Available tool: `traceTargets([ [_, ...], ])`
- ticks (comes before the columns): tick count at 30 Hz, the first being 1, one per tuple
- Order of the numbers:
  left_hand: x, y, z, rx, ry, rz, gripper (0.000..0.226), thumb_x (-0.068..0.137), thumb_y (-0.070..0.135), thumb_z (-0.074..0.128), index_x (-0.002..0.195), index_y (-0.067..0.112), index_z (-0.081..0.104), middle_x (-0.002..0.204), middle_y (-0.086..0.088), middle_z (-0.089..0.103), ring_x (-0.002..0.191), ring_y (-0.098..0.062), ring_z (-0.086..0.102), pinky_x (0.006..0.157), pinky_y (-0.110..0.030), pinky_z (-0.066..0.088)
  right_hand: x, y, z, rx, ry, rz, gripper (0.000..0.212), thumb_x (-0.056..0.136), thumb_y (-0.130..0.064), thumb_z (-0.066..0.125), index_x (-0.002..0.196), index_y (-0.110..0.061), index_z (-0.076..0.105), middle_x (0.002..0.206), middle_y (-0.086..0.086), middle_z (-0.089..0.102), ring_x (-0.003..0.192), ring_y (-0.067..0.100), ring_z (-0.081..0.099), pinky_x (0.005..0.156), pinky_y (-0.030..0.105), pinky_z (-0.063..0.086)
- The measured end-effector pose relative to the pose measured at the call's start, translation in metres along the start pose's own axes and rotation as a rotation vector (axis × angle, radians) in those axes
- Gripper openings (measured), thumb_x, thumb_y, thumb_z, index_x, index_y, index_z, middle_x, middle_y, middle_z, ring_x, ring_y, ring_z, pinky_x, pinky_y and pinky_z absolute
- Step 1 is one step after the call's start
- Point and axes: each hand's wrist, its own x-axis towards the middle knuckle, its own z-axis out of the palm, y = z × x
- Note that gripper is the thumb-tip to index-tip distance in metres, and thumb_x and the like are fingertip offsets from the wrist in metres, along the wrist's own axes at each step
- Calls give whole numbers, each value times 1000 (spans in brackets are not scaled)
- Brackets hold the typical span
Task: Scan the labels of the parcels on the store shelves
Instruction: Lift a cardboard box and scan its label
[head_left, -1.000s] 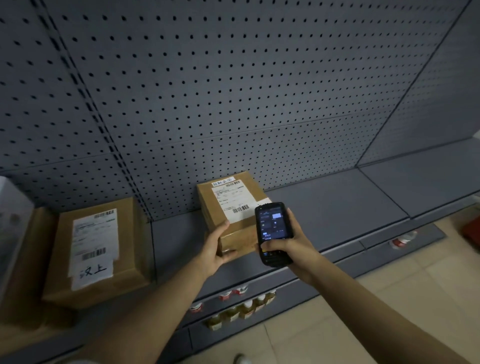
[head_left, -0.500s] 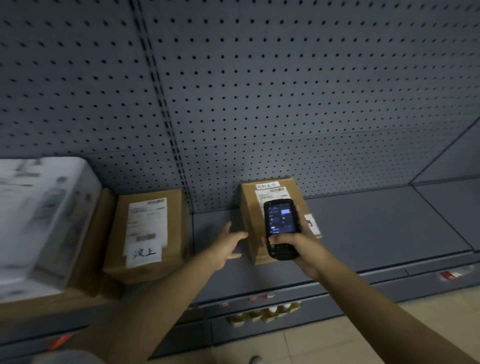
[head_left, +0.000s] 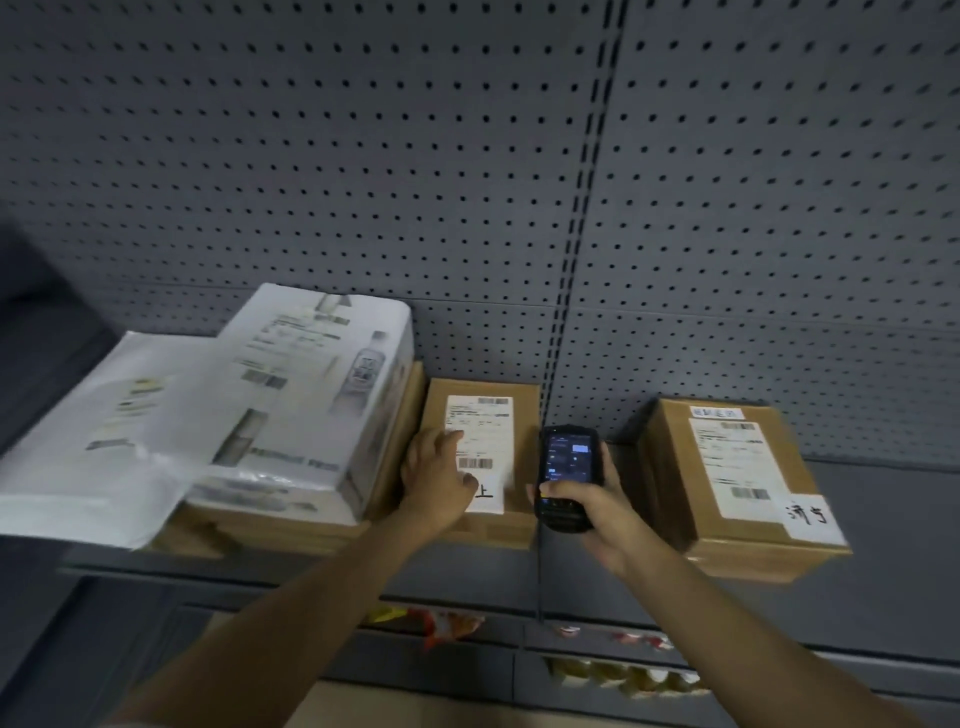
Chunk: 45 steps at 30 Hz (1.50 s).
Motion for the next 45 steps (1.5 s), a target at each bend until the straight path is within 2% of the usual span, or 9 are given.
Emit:
traceTargets([
  [4,-4,-20,-1,-173,-87,-58,68,90,17,60,149,19,26,156,-7,9,140,-29,25,116,-40,29,15,25,15,25,78,-37,85,58,11,77,130,-23,47,126,22,62,110,44,63,68,41,58],
  [9,-4,-25,-2,-396,-112,-94,83,86,5,63,151,24,14,149,-9,25,133,-26,39,98,-25,40,14,40,21,17,181,-113,85,67,14,74,136,-25,43,125,13,61,113,33,60,71,40,57],
  [14,-6,-27,-2,-448,-189,-159,99,80,8,70,152,30,5,149,-9,24,132,-28,38,108,-38,41,5,48,22,105,198,-68,121,25,-16,97,134,-27,46,129,20,61,118,44,58,79,45,56],
  [21,-39,-28,1,-424,-217,-123,95,79,17,72,146,38,8,141,-6,25,133,-31,33,107,-45,36,-32,46,13,31,80,-98,75,75,18,63,135,-25,46,122,20,64,101,36,68,76,40,57],
  [26,-78,-25,5,-428,-179,-140,103,79,21,74,151,33,1,147,-7,22,138,-32,25,109,-49,29,-77,48,6,-66,37,-134,77,77,19,61,135,-29,45,119,14,64,83,17,74,63,30,58],
  [34,-152,-36,22,-536,-174,-83,104,79,8,74,152,33,4,149,-3,20,140,-25,25,116,-47,27,-140,84,-26,-48,44,-81,84,75,17,65,141,-30,40,128,23,61,107,37,66,68,40,59],
  [37,-165,-45,27,-574,-205,-81,102,80,8,73,155,25,7,154,-2,17,143,-22,25,115,-42,27,-148,96,-32,-56,57,-78,91,72,18,67,139,-39,41,127,18,63,115,41,61,83,52,56],
  [40,-171,-53,28,-647,-270,-97,105,85,16,72,156,22,-4,159,3,8,145,-20,20,118,-42,21,-151,99,-29,-91,67,-108,93,72,19,66,141,-37,39,125,14,65,111,35,64,74,45,58],
  [45,-169,-74,29,-825,-453,-79,117,73,35,81,154,39,-4,152,9,36,138,-14,37,116,-47,31,-152,101,-27,-144,86,-126,98,72,23,63,144,-37,34,124,7,64,107,25,64,74,42,57],
])
